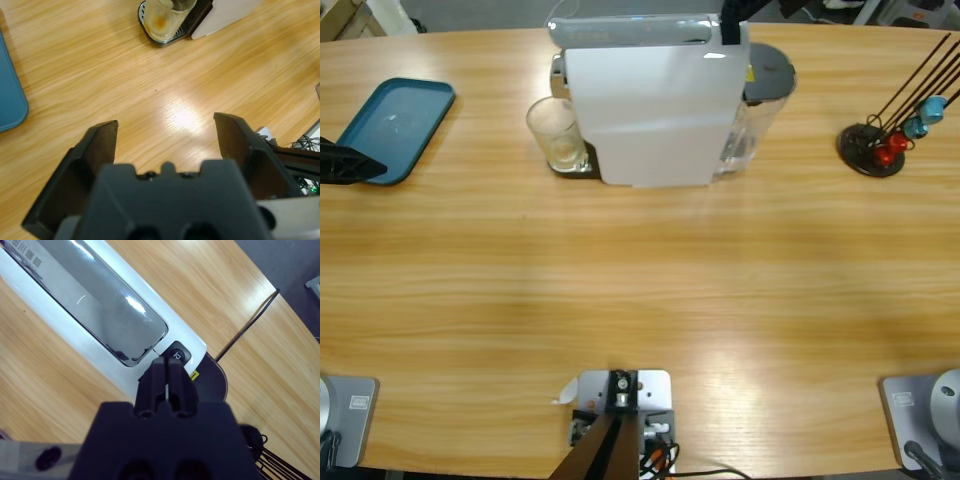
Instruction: Pour coffee
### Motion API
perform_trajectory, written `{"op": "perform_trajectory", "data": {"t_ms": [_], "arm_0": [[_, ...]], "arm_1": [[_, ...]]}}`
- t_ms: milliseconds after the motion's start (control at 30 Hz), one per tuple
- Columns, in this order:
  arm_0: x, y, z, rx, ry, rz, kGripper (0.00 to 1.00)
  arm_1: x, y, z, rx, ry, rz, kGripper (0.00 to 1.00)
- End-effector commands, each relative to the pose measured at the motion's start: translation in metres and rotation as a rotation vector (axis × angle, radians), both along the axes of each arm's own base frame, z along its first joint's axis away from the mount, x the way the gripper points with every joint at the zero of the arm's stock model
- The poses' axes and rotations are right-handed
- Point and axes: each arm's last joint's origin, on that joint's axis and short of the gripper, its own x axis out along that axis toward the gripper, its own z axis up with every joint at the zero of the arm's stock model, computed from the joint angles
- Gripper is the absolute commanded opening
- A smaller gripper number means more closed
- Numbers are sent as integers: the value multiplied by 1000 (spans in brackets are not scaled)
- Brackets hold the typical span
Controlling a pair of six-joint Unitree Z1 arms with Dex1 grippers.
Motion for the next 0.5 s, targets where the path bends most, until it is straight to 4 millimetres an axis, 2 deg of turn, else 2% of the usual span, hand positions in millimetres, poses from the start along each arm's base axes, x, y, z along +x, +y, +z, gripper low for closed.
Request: {"op": "perform_trajectory", "data": {"t_ms": [33,167,367,500], "arm_0": [[8,-3,-5,0,20,-14,816],[8,-3,-5,0,21,-15,816],[7,-3,-5,1,21,-19,816],[6,-3,-5,0,19,-19,816]], "arm_1": [[3,1,-10,-63,28,29,0],[3,-8,-9,-94,42,31,0],[17,-12,22,-90,23,34,0],[26,-5,19,-87,37,41,0]]}}
